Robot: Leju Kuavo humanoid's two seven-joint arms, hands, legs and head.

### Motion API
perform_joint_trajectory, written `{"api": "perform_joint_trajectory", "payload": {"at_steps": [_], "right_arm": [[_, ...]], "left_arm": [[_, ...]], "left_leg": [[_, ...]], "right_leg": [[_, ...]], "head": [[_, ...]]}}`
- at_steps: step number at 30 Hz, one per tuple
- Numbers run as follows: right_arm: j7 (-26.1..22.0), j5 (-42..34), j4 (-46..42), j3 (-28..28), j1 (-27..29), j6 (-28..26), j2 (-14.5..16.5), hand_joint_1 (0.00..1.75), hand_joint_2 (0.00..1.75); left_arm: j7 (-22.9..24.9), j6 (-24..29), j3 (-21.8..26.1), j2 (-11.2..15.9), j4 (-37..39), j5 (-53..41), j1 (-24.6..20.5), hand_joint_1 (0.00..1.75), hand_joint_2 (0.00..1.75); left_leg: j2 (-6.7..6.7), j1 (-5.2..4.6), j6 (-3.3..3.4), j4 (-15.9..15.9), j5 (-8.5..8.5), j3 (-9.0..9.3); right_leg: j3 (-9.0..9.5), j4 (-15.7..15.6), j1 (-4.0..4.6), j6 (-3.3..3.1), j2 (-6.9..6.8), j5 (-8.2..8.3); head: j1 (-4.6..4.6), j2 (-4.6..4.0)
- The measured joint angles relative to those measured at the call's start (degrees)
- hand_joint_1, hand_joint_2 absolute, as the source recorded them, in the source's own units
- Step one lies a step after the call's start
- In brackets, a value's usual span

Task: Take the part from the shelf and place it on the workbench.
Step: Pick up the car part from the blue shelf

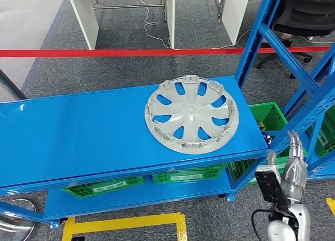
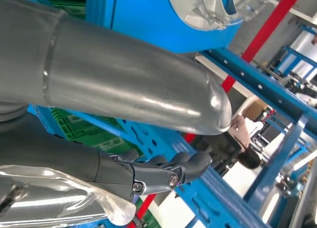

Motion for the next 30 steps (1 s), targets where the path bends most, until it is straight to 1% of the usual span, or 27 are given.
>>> {"api": "perform_joint_trajectory", "payload": {"at_steps": [7, 12, 17, 23, 30], "right_arm": [[0.8, 0.0, 1.7, 1.3, -3.6, 3.3, -1.8, 0.00, 0.00], [0.7, 0.0, 3.0, 3.6, -6.3, 4.2, -2.1, 0.00, 0.00], [0.2, -0.4, 3.8, 5.4, -7.6, 4.6, -2.1, 0.00, 0.00], [-3.1, -5.6, 4.2, 9.0, -8.9, 5.6, -2.0, 0.00, 0.00], [-5.0, -10.9, 3.2, 12.7, -9.9, 5.0, -1.4, 0.00, 0.00]], "left_arm": [[0.3, -0.3, -0.1, 0.1, 0.1, -1.2, -0.3, 0.00, 0.00], [0.4, -0.6, -0.2, 0.2, 0.2, -2.0, -0.4, 0.00, 0.00], [0.4, -1.0, -0.3, 0.3, 0.3, -2.3, -0.5, 0.00, 0.00], [0.5, -1.0, -0.5, 0.3, 0.3, -3.0, -0.5, 0.00, 0.00], [0.5, -0.9, -0.5, 0.3, 0.4, -3.6, -0.6, 0.00, 0.00]], "left_leg": [[0.00, 0.00, 0.00, 0.0, 0.00, -0.01], [0.00, 0.00, 0.00, 0.0, 0.00, 0.00], [-0.01, 0.00, 0.00, 0.0, 0.00, -0.02], [-0.01, 0.00, 0.00, 0.0, 0.00, -0.04], [-0.01, 0.00, 0.00, 0.0, 0.00, -0.05]], "right_leg": [[0.00, 0.0, 0.00, 0.01, 0.00, 0.01], [0.00, 0.0, 0.00, 0.01, 0.00, 0.01], [0.00, 0.0, 0.00, 0.01, -0.02, 0.01], [0.00, 0.0, 0.00, 0.01, -0.02, 0.01], [-0.01, 0.0, 0.00, 0.01, -0.03, 0.01]], "head": [[0.00, 0.00], [0.00, 0.00], [0.01, 0.00], [0.01, 0.00], [0.00, 0.00]]}}
